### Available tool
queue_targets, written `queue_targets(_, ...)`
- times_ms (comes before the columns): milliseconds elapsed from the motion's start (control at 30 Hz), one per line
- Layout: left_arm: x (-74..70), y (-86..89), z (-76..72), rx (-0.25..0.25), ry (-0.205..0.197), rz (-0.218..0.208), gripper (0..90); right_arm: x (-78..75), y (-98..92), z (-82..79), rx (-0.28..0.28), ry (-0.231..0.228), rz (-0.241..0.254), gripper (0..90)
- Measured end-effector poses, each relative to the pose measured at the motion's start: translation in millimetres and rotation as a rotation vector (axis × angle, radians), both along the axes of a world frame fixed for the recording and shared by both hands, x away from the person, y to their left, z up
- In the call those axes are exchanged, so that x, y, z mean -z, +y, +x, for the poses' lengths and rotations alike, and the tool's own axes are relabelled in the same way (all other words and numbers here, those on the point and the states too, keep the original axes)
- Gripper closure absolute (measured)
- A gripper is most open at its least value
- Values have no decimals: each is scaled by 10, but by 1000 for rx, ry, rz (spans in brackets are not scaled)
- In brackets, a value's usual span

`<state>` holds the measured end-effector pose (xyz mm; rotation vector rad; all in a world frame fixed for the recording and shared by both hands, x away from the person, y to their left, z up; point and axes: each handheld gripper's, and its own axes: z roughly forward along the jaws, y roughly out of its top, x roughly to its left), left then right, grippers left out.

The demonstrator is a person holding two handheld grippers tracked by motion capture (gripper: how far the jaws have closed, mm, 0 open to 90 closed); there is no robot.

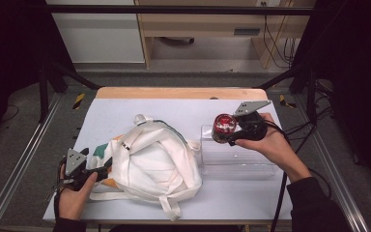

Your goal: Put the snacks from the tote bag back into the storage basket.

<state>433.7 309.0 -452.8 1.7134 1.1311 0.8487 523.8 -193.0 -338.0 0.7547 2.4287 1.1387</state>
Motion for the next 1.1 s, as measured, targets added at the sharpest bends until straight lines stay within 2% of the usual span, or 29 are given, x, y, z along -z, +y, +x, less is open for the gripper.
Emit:
queue_targets(133,-8,-7,-12,-1,-3,37,70,25,72,33,-5,-6,-23,259)
queue_targets(267,8,-9,-11,-3,7,51,70,75,144,34,5,-7,-44,259)
queue_targets(567,5,7,-9,-1,4,37,70,140,182,127,-2,12,-37,260)
queue_targets(767,-1,1,-15,1,2,36,70,213,168,209,11,23,-55,259)
queue_targets(1100,-3,-3,-27,-2,2,40,70,310,181,286,-4,46,-68,260)
